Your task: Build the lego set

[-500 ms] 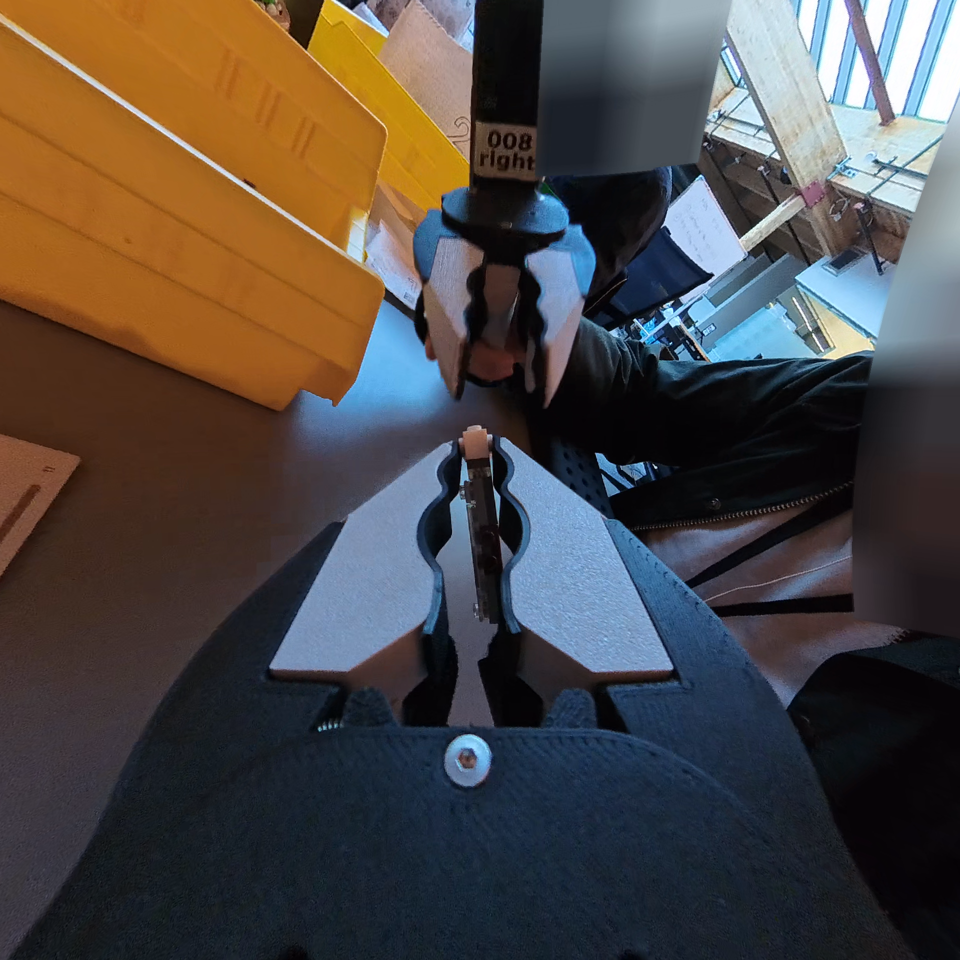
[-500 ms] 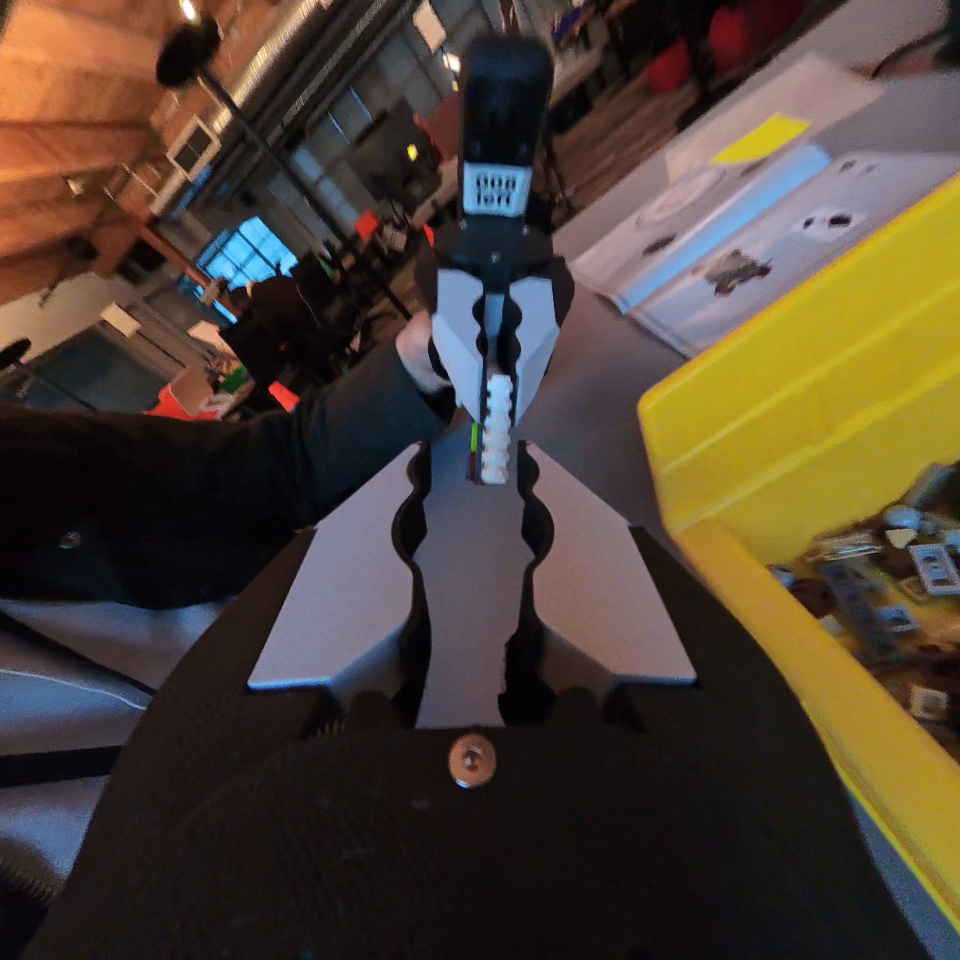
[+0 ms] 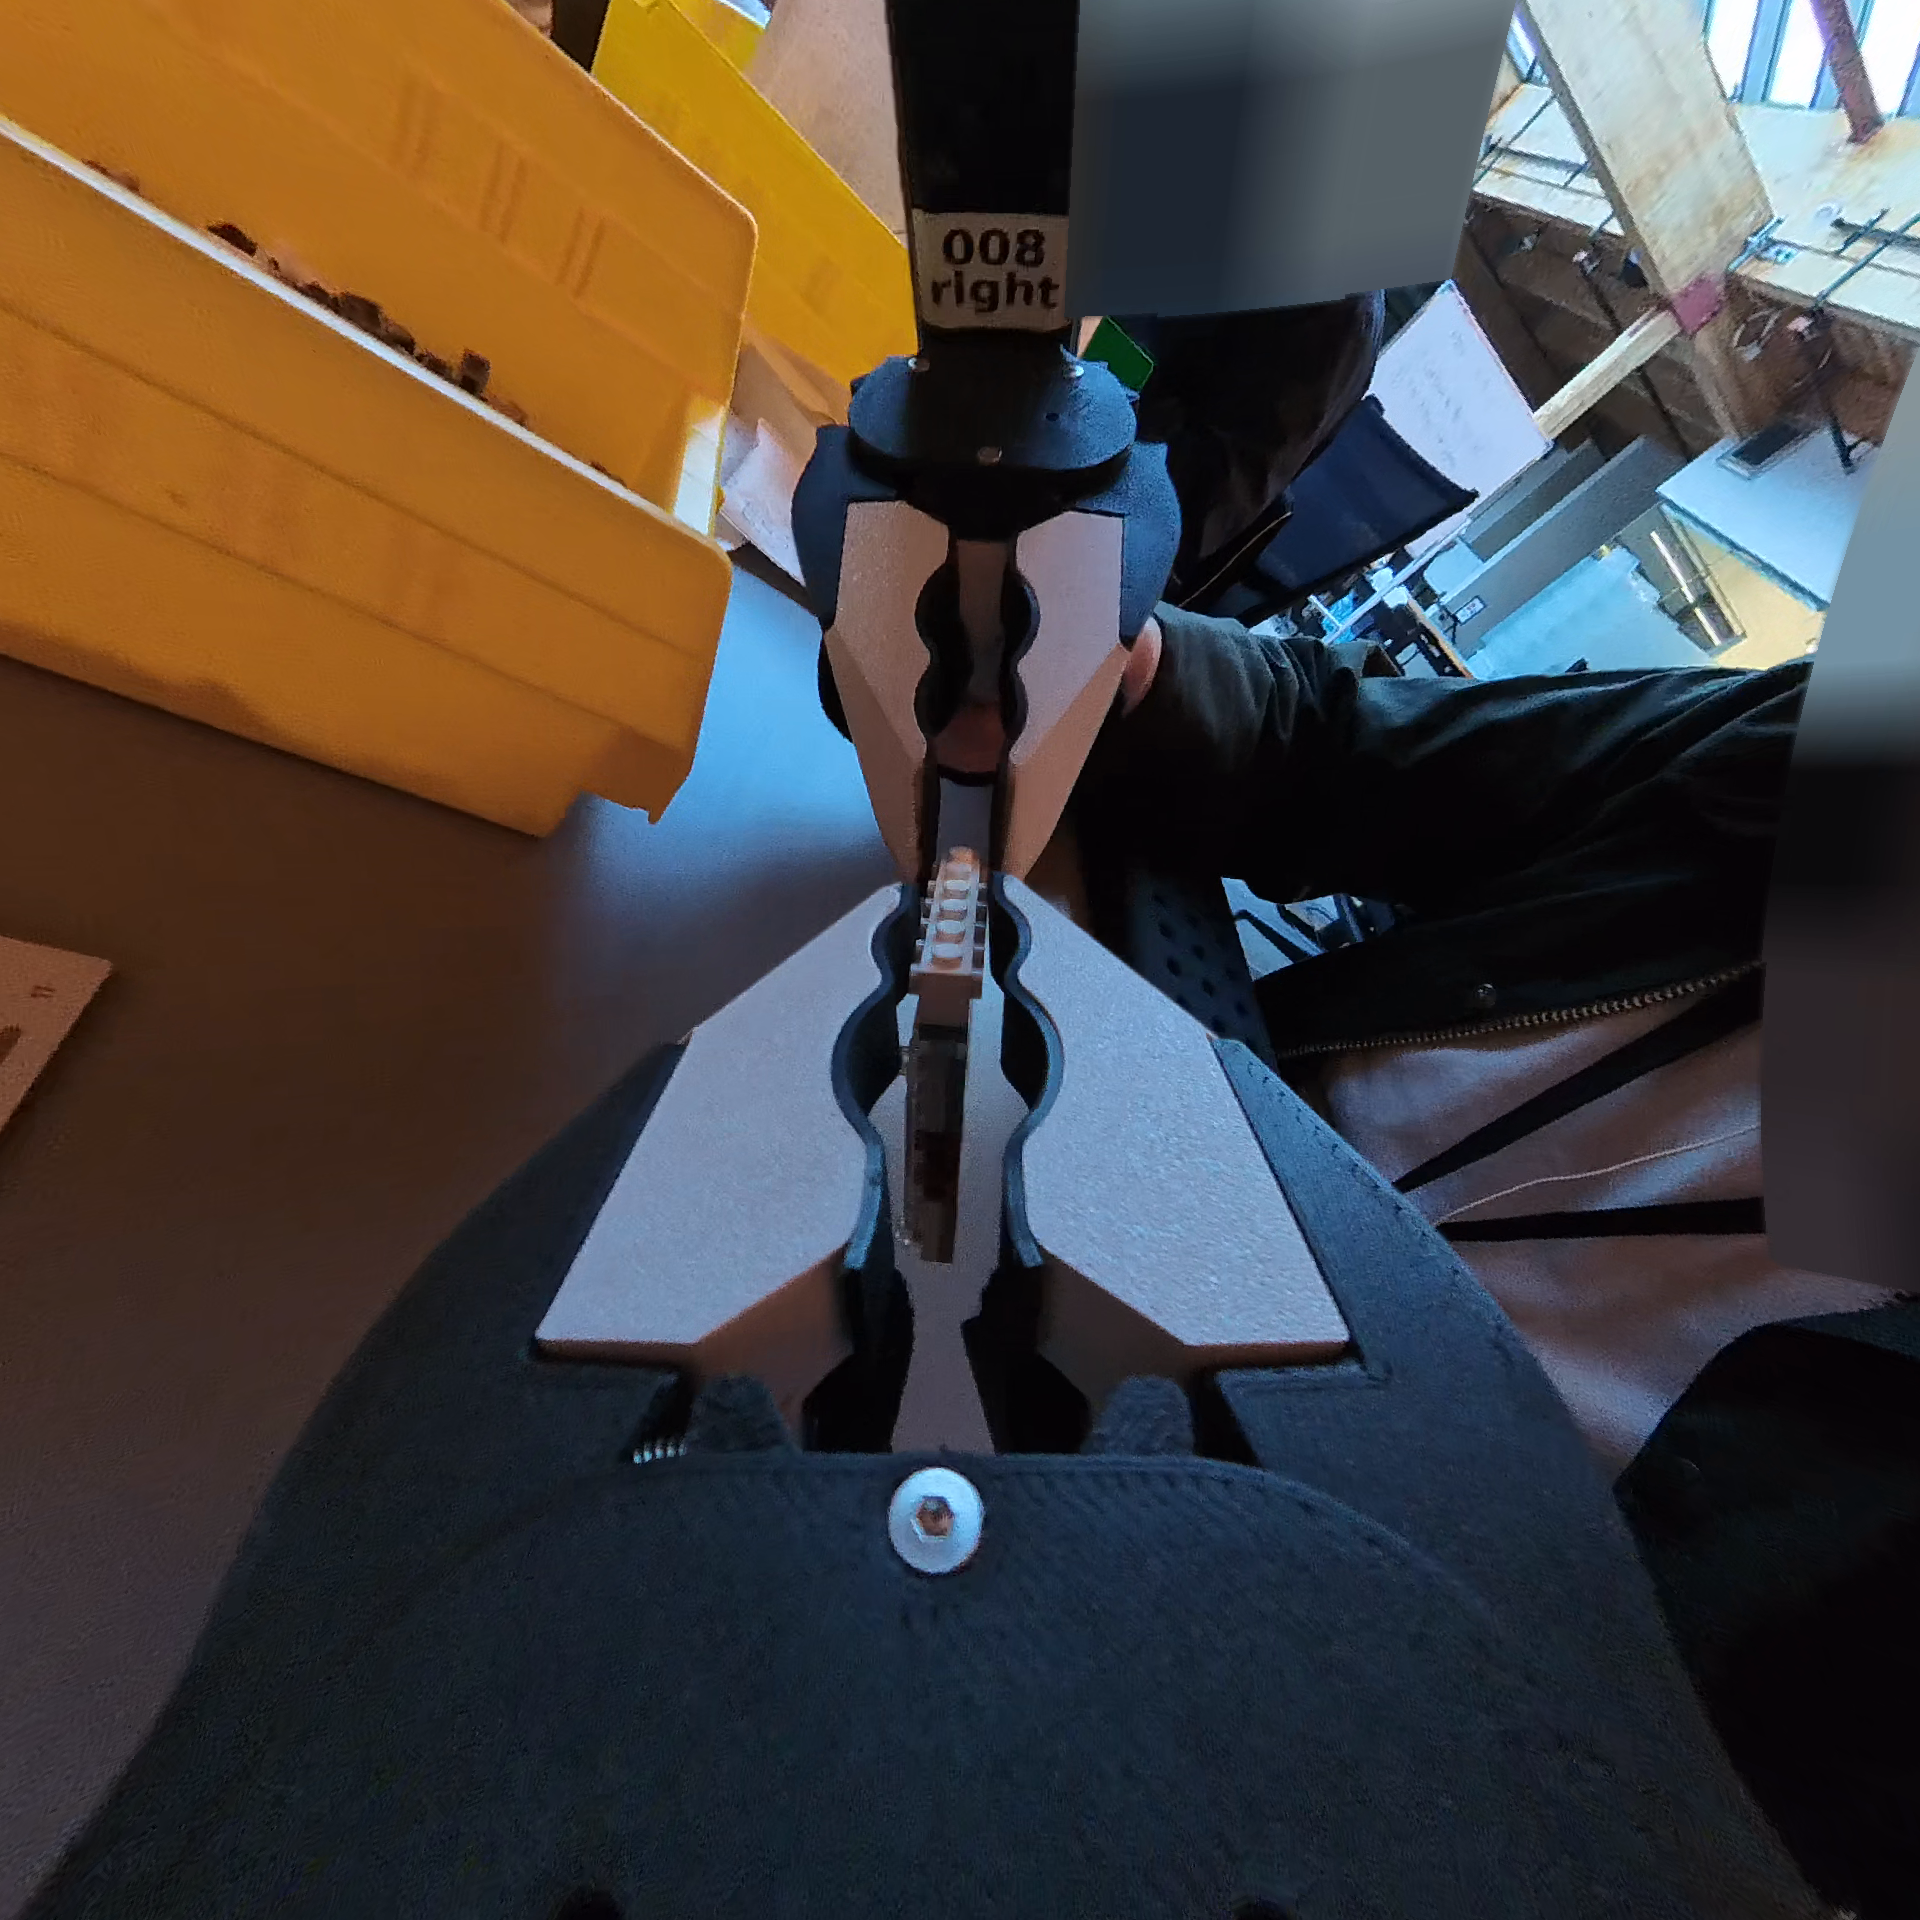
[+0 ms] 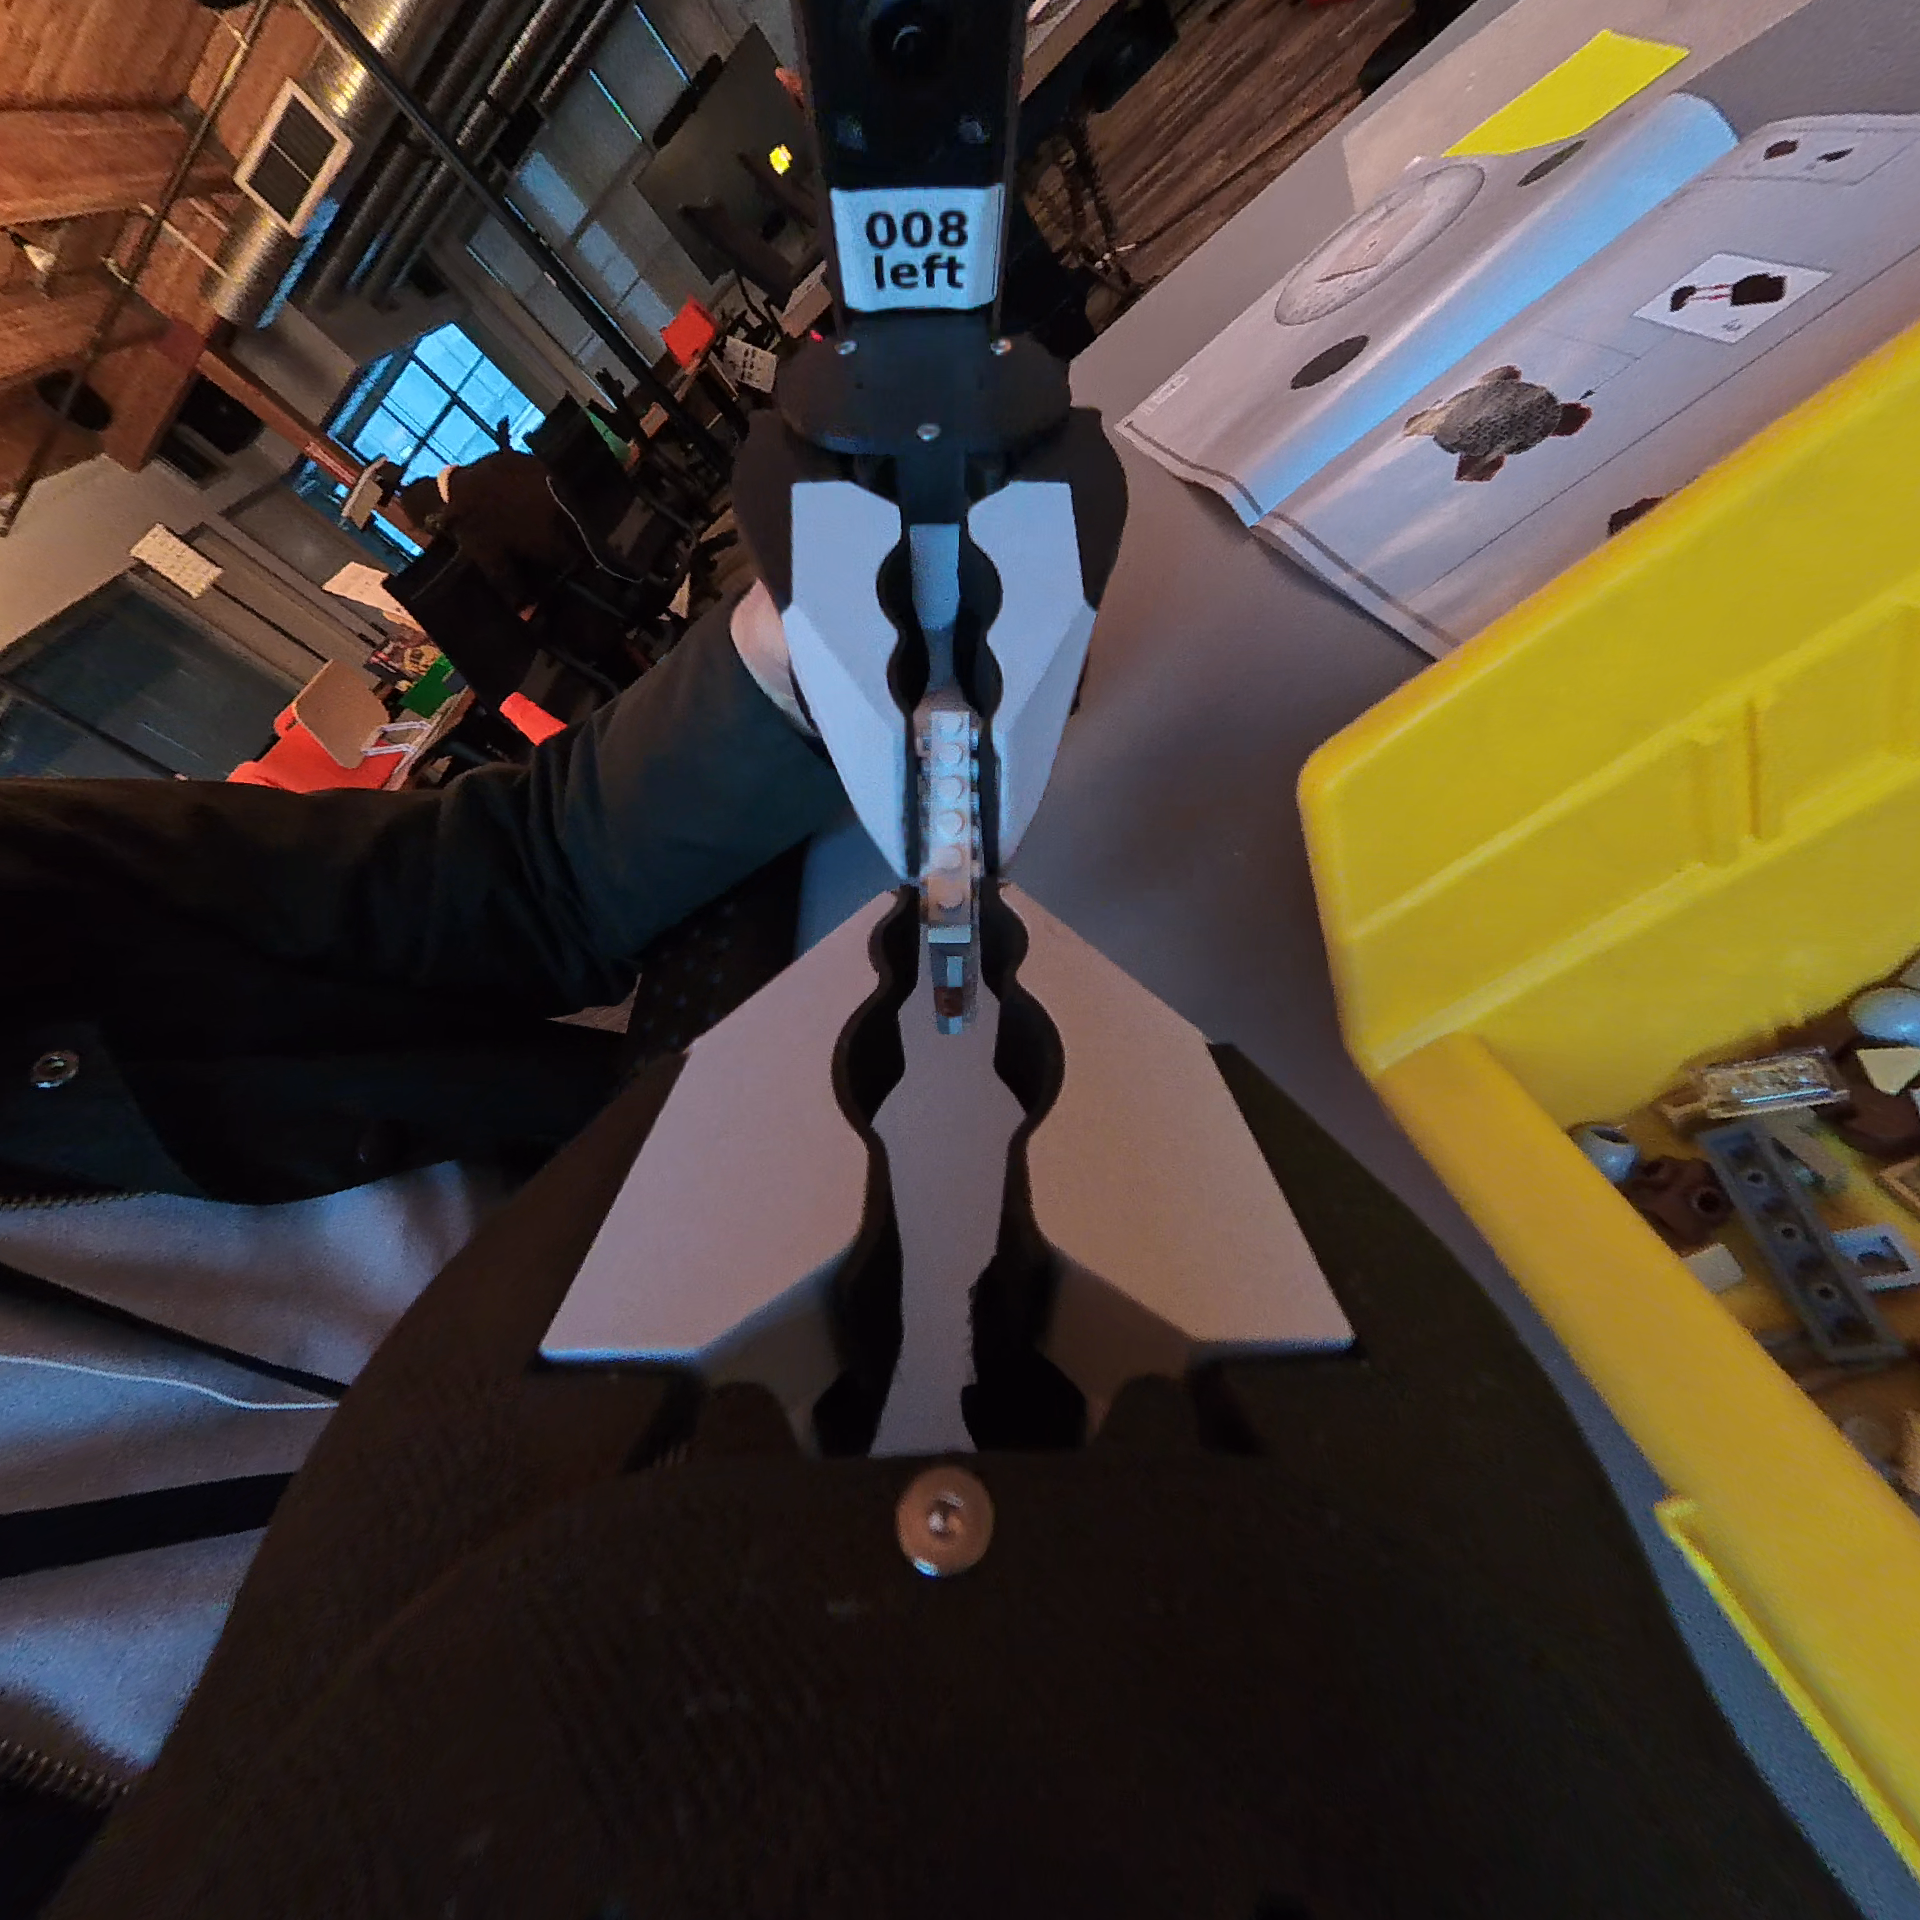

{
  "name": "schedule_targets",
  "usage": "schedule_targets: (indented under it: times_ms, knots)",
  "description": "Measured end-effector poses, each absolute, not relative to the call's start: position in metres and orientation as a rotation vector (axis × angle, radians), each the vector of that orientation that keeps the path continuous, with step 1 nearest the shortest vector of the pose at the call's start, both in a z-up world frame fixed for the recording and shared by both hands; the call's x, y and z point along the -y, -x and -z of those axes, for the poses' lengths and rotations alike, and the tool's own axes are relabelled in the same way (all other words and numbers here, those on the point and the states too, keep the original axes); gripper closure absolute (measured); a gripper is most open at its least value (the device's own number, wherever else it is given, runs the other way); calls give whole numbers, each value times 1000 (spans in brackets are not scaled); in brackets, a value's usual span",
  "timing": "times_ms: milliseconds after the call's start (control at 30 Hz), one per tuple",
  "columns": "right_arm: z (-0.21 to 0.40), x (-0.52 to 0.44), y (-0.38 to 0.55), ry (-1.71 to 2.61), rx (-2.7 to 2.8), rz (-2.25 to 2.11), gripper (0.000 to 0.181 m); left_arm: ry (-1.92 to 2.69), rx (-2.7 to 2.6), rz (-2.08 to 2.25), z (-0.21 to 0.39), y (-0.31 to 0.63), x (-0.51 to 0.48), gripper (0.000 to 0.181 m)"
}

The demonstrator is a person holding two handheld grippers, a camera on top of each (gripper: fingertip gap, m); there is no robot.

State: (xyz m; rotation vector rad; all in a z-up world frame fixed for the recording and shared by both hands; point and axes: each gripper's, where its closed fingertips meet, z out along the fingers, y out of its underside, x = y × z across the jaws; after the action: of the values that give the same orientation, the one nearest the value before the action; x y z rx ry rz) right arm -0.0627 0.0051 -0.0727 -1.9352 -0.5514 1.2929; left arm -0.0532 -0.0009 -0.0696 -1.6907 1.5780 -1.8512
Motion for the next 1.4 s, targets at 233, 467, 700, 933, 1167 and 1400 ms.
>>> schedule_targets:
  times_ms: [233,467,700,933,1167,1400]
  knots:
    - [69,-5,59,1919,556,-1287,172,1688,-1591,1887,70,55,3,171]
    - [66,-4,58,1916,536,-1328,173,1666,-1695,1788,73,58,9,171]
    - [58,-3,58,1889,528,-1343,173,1673,-1685,1815,68,58,11,171]
    - [47,-2,56,1851,503,-1354,173,1697,-1734,1770,68,57,21,171]
    - [30,-2,52,1758,479,-1398,173,1583,-1600,1875,48,51,17,171]
    - [71,15,61,1894,749,-1279,171,1654,-1721,1754,69,54,19,171]
